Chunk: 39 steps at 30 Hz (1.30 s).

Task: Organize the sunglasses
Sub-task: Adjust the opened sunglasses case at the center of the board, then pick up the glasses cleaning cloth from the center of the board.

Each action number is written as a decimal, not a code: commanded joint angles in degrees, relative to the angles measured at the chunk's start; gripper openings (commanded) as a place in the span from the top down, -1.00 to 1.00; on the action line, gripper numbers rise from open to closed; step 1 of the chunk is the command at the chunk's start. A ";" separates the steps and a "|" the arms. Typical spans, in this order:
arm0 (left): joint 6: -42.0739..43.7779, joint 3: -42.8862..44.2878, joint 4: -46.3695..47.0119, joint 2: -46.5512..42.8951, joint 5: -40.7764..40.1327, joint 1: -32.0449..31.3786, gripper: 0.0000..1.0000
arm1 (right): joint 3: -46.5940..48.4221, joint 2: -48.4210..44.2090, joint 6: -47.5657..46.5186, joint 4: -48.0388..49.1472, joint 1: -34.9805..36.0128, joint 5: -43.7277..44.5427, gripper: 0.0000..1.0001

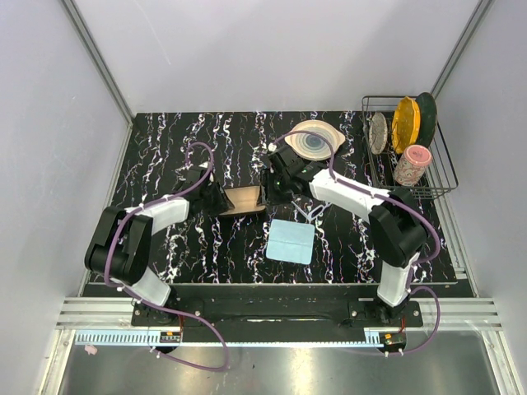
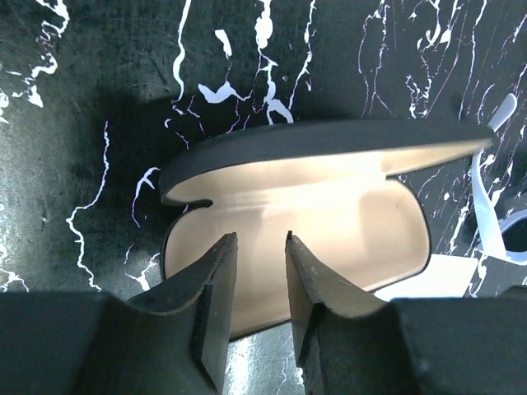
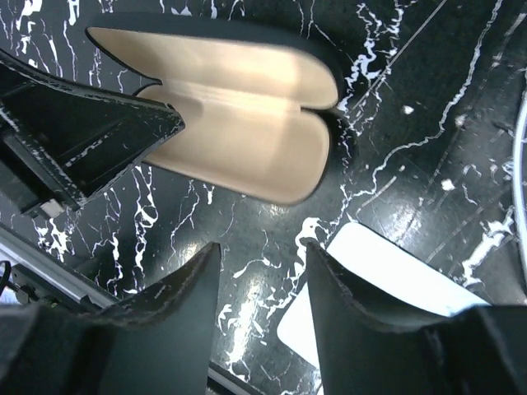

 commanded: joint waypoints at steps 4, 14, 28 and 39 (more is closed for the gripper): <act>-0.04 3.74 0.28 -3.05 1.05 0.25 0.19 | 3.47 -8.29 -1.23 -7.53 -0.08 6.75 -0.15; 1.80 6.90 -3.33 -10.68 3.51 -0.88 -0.14 | -10.83 -20.95 2.81 -13.87 -0.78 13.60 -0.22; 4.18 2.16 -3.85 -11.06 6.77 -13.99 0.06 | -20.97 -22.72 4.48 -10.97 -2.01 18.01 -0.04; 4.88 4.53 -5.78 -1.82 1.07 -13.90 0.26 | -22.29 -22.89 5.36 -10.09 -1.92 17.48 -0.03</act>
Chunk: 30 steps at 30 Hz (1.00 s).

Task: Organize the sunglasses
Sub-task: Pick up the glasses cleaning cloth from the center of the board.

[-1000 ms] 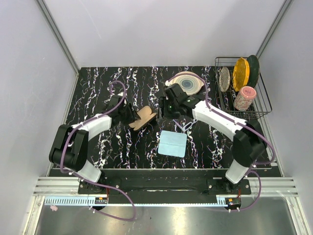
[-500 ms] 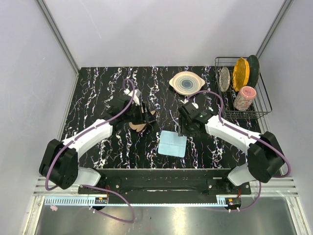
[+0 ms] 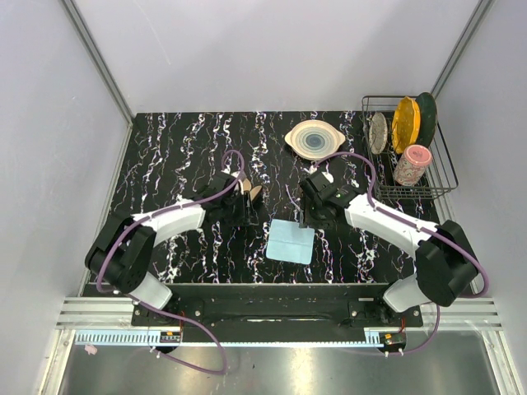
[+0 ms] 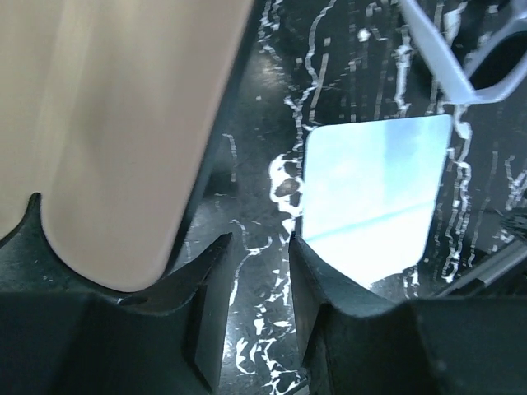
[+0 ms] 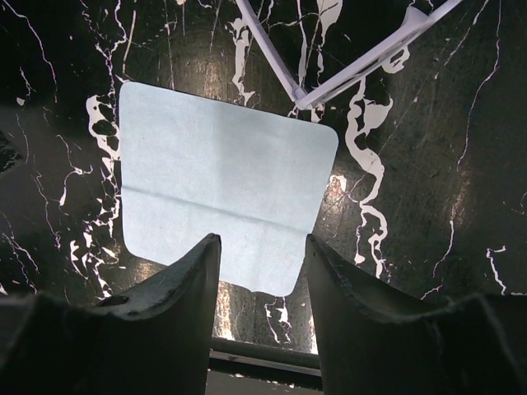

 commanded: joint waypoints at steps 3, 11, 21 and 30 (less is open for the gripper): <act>0.95 2.78 -2.26 0.92 -6.73 0.74 0.28 | -1.31 -0.71 1.82 1.62 -0.18 1.13 -0.02; 0.07 3.05 -4.37 0.47 -10.96 2.15 0.28 | -2.45 -0.36 3.14 1.62 -0.18 1.56 -0.02; 1.48 0.16 3.96 -0.83 0.89 0.58 0.02 | -2.28 2.19 4.46 1.45 -0.26 6.74 -0.02; 2.17 1.46 8.64 0.12 -1.91 -4.35 -0.18 | -4.91 6.06 2.18 8.29 -1.05 11.31 0.00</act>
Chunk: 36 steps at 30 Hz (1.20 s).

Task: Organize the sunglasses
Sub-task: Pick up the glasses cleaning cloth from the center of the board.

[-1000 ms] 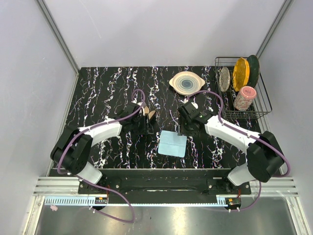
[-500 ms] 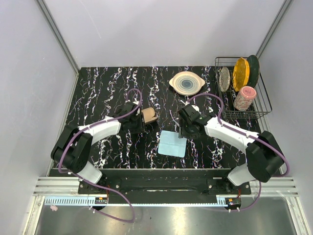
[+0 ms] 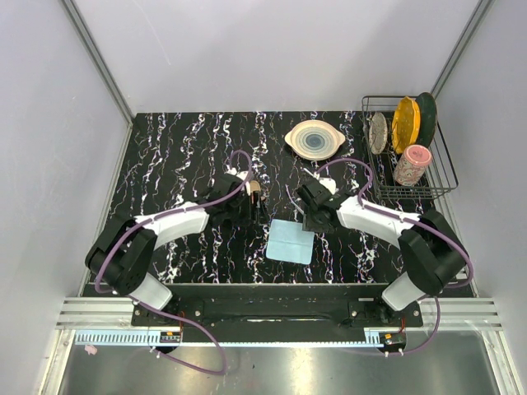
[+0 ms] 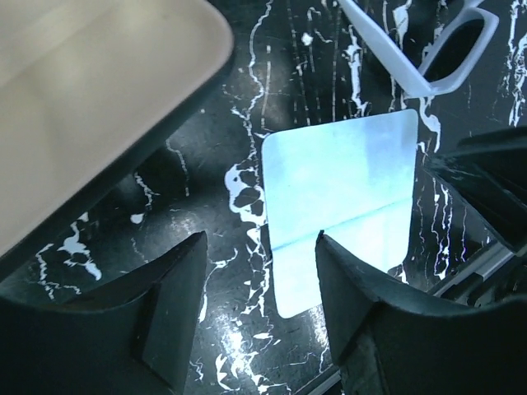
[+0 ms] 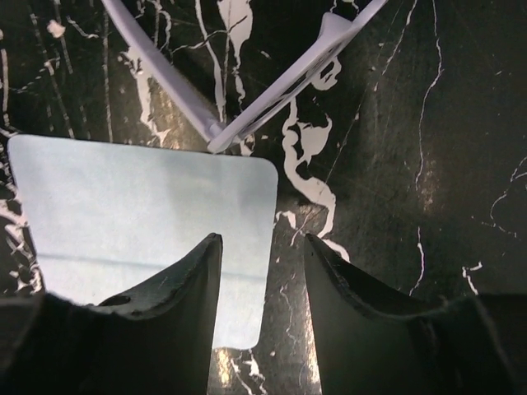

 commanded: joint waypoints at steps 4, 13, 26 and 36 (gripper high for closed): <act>2.23 4.69 3.87 2.12 -4.74 -3.35 -0.19 | -3.12 2.35 -2.42 9.47 -1.06 5.73 0.07; 3.02 9.96 0.53 8.62 -15.30 -7.31 -0.19 | -5.94 3.75 -2.60 17.31 -1.06 6.17 0.24; 4.42 13.13 -3.08 13.99 -21.71 -9.51 -0.20 | -6.74 2.88 -4.27 19.42 -1.06 6.61 0.20; 4.34 14.10 -3.52 16.01 -19.96 -10.56 0.05 | -7.26 3.84 -3.39 19.86 -1.06 5.91 0.24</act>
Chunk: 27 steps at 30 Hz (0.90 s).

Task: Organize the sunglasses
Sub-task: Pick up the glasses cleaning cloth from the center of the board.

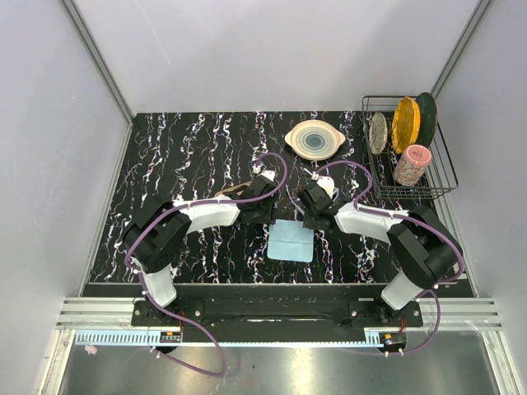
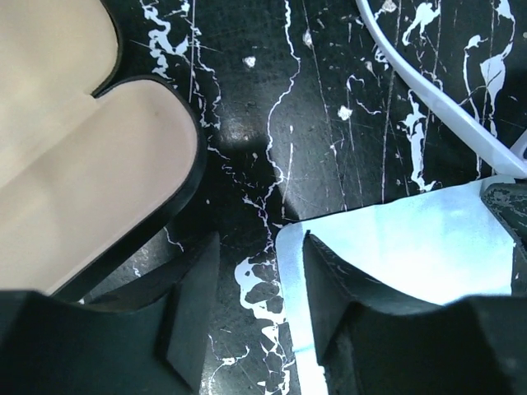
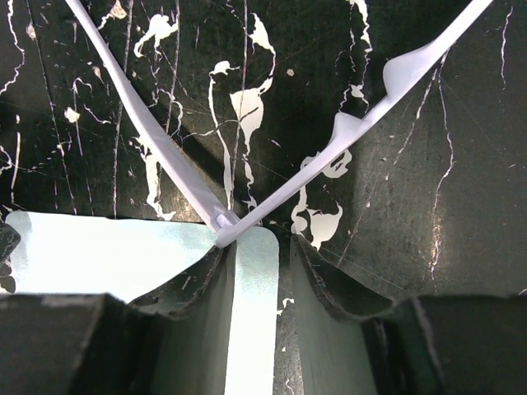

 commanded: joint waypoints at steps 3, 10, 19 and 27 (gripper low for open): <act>0.56 1.73 -0.35 1.70 1.33 -1.08 0.07 | -0.79 0.68 0.24 1.71 -0.33 0.64 0.24; 1.08 2.17 -0.52 2.49 3.00 -2.13 0.05 | -1.14 1.12 0.24 1.63 -0.33 -0.06 0.32; 1.26 2.08 -0.52 3.54 4.85 -2.57 0.08 | -1.49 0.24 0.50 1.71 -0.33 -1.12 0.50; 1.52 2.34 -0.70 4.16 4.94 -2.57 0.30 | -1.58 -0.03 0.24 1.54 -0.33 -2.09 0.60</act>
